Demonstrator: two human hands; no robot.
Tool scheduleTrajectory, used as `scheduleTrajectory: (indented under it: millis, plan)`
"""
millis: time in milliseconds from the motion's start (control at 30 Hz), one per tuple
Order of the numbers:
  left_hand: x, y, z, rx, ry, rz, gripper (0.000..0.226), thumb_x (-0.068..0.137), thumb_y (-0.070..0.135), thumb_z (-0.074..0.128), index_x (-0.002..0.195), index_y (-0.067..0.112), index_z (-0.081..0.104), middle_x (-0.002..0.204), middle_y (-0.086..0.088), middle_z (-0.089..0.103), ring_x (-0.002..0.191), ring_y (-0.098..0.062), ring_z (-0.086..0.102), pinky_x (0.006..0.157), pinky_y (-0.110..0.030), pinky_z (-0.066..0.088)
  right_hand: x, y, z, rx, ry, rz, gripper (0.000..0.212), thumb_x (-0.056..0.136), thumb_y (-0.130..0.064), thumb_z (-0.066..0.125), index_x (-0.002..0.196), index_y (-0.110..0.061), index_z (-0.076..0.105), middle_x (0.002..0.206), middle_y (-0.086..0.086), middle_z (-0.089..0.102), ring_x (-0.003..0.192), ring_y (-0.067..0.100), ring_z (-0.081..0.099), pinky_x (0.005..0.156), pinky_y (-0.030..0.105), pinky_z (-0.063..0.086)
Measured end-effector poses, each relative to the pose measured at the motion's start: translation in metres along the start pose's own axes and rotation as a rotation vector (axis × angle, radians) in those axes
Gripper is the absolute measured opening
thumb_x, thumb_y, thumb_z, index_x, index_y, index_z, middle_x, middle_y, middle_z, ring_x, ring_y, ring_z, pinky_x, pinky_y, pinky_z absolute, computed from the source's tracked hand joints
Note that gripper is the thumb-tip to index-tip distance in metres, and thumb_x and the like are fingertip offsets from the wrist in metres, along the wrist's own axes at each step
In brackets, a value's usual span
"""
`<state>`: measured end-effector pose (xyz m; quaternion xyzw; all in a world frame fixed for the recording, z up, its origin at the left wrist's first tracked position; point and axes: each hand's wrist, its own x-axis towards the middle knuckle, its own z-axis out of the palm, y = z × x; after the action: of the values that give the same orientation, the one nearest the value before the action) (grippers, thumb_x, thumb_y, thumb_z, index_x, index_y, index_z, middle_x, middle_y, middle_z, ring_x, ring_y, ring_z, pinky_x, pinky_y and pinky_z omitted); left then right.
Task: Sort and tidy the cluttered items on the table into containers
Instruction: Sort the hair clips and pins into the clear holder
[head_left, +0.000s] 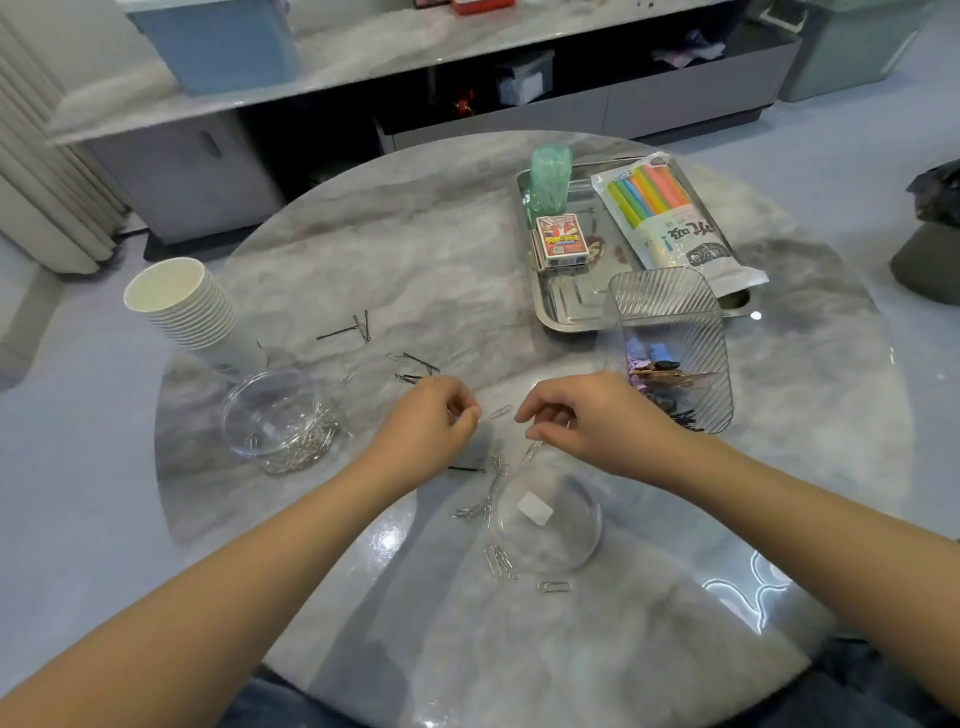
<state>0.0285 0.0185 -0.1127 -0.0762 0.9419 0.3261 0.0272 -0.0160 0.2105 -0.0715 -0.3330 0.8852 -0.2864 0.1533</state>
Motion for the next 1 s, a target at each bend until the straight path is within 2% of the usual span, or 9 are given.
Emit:
scheduleTrajectory:
  millis: [100, 233, 367, 467, 567, 667, 833, 933, 1000]
  plan:
    - [0.004, -0.025, -0.006, 0.123, 0.065, -0.099, 0.005, 0.088, 0.02, 0.058, 0.093, 0.018, 0.059, 0.099, -0.002, 0.053, 0.096, -0.019, 0.052, 0.076, -0.026, 0.037, 0.005, -0.001, 0.014, 0.101, -0.043, 0.039, 0.017, 0.082, -0.022, 0.071, 0.098, -0.019, 0.069, 0.07, -0.015, 0.059, 0.063, 0.0, 0.055, 0.066, 0.007, 0.043]
    - [0.009, -0.04, -0.008, 0.21, 0.084, -0.133, 0.031, 0.087, 0.024, 0.061, 0.117, 0.017, 0.055, 0.121, -0.005, 0.044, 0.122, -0.022, 0.035, 0.103, -0.035, 0.03, 0.008, 0.001, 0.021, 0.098, -0.087, 0.069, 0.019, 0.083, -0.028, 0.07, 0.101, -0.023, 0.067, 0.071, -0.017, 0.058, 0.066, -0.001, 0.054, 0.065, 0.005, 0.041]
    - [0.02, -0.041, -0.009, 0.213, 0.074, -0.037, 0.033, 0.089, 0.015, 0.058, 0.122, 0.02, 0.056, 0.124, -0.001, 0.044, 0.122, -0.02, 0.034, 0.102, -0.03, 0.025, 0.016, 0.002, 0.023, 0.112, -0.098, 0.101, 0.02, 0.083, -0.029, 0.069, 0.102, -0.024, 0.066, 0.073, -0.016, 0.057, 0.067, -0.001, 0.052, 0.066, 0.007, 0.04]
    - [0.027, -0.045, -0.008, 0.251, -0.023, 0.028, 0.039, 0.089, 0.005, 0.054, 0.125, 0.019, 0.055, 0.127, 0.0, 0.045, 0.123, -0.02, 0.033, 0.102, -0.031, 0.032, 0.017, 0.004, 0.023, 0.118, -0.086, 0.114, 0.019, 0.084, -0.028, 0.069, 0.102, -0.023, 0.066, 0.075, -0.014, 0.058, 0.072, 0.004, 0.056, 0.07, 0.012, 0.043]
    - [0.032, -0.045, -0.011, 0.241, -0.111, 0.06, 0.028, 0.086, 0.002, 0.057, 0.109, 0.017, 0.063, 0.115, 0.0, 0.049, 0.114, -0.018, 0.042, 0.092, -0.024, 0.036, 0.018, 0.007, 0.025, 0.098, -0.086, 0.123, 0.019, 0.084, -0.028, 0.068, 0.102, -0.022, 0.067, 0.073, -0.014, 0.058, 0.073, 0.005, 0.057, 0.07, 0.012, 0.043]
    - [0.027, -0.038, -0.014, 0.236, -0.191, 0.088, 0.017, 0.083, 0.002, 0.061, 0.092, 0.016, 0.067, 0.103, 0.001, 0.053, 0.092, -0.015, 0.051, 0.083, -0.031, 0.045, 0.017, 0.008, 0.026, 0.086, -0.098, 0.118, 0.016, 0.085, -0.029, 0.067, 0.1, -0.023, 0.067, 0.071, -0.016, 0.057, 0.071, 0.001, 0.055, 0.067, 0.009, 0.041]
    - [0.018, -0.031, -0.02, 0.279, -0.269, 0.118, 0.012, 0.084, 0.005, 0.06, 0.088, 0.014, 0.066, 0.092, 0.004, 0.058, 0.083, -0.013, 0.053, 0.076, -0.027, 0.045, 0.015, 0.007, 0.025, 0.099, -0.1, 0.121, 0.011, 0.086, -0.027, 0.065, 0.096, -0.023, 0.068, 0.074, -0.014, 0.06, 0.074, 0.003, 0.058, 0.07, 0.015, 0.045]
    - [0.013, -0.031, -0.032, 0.257, -0.361, 0.025, 0.012, 0.081, 0.009, 0.065, 0.087, 0.019, 0.068, 0.08, 0.009, 0.068, 0.074, -0.011, 0.061, 0.07, -0.024, 0.048, 0.014, 0.008, 0.026, 0.103, -0.101, 0.114, 0.011, 0.086, -0.025, 0.065, 0.096, -0.023, 0.069, 0.081, -0.009, 0.065, 0.079, 0.007, 0.061, 0.073, 0.016, 0.047]
    - [0.009, -0.033, -0.039, 0.248, -0.35, -0.03, 0.011, 0.081, 0.013, 0.067, 0.087, 0.022, 0.068, 0.075, 0.012, 0.067, 0.069, -0.006, 0.059, 0.067, -0.022, 0.046, 0.013, 0.007, 0.028, 0.097, -0.101, 0.105, 0.011, 0.086, -0.023, 0.064, 0.096, -0.022, 0.069, 0.084, -0.006, 0.067, 0.081, 0.008, 0.062, 0.075, 0.017, 0.048]
